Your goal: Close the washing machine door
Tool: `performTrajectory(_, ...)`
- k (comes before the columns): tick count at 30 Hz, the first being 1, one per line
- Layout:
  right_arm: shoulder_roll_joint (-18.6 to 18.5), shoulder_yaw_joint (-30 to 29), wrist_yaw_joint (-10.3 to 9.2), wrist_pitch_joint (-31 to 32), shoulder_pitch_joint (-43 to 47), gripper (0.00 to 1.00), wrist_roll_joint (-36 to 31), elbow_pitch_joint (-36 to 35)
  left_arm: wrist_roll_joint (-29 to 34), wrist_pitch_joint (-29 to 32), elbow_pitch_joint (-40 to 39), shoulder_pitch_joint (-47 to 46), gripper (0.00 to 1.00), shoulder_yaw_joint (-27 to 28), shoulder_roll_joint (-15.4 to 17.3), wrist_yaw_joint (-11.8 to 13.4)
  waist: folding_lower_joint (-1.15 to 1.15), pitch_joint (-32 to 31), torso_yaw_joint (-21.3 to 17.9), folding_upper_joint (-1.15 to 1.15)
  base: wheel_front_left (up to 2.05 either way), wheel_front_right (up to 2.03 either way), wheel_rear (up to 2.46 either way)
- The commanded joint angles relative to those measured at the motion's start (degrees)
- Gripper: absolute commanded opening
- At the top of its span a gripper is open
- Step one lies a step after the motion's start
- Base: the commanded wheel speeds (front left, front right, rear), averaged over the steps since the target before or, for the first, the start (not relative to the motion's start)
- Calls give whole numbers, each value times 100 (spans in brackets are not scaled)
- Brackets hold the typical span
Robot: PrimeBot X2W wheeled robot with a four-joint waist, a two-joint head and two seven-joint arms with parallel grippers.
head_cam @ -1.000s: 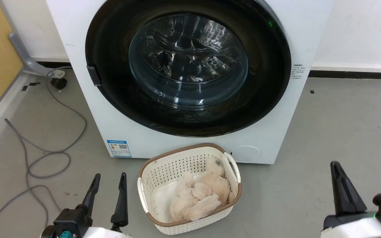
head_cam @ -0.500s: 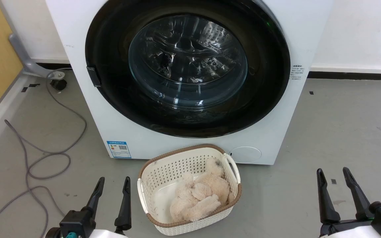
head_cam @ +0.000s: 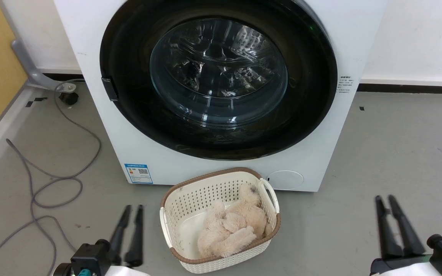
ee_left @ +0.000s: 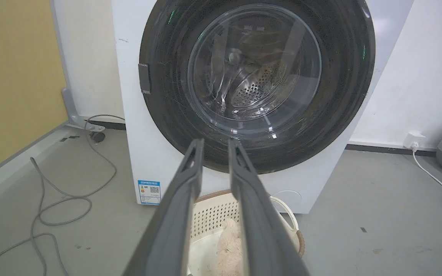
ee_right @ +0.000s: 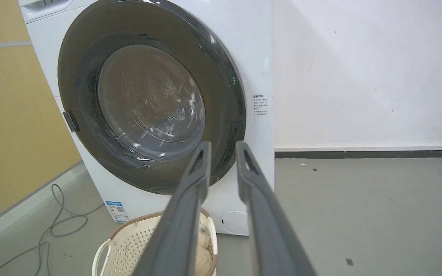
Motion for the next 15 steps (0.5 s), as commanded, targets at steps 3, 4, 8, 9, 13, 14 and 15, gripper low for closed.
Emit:
performTrajectory(3,1,4,0,20,-6,0,-13,-2,10,19,-6,-4,0,4,0,5,0,2,-2,0,0,0,0)
performTrajectory(4,2,6,0,32,-10,0,-22,-3,18,30,-11,-7,0,6,0,8,0,3,-4,0,0,0,0)
performTrajectory(8,6,12,0,78,-25,0,-55,-7,48,77,-32,-17,0,15,0,21,0,7,-9,0,0,0,0)
performTrajectory(9,7,14,0,90,-29,0,-64,-8,56,89,-37,-20,0,17,0,24,0,8,-10,0,0,0,0)
performTrajectory(13,10,21,0,137,-44,0,-98,-13,87,136,-58,-30,0,26,0,37,0,12,-15,0,0,0,0)
performTrajectory(14,11,23,0,149,-48,0,-106,-14,95,147,-63,-33,0,28,0,40,0,14,-17,0,0,0,0)
performTrajectory(15,12,24,0,161,-52,0,-115,-15,103,159,-69,-35,0,31,0,43,0,15,-18,0,0,0,0)
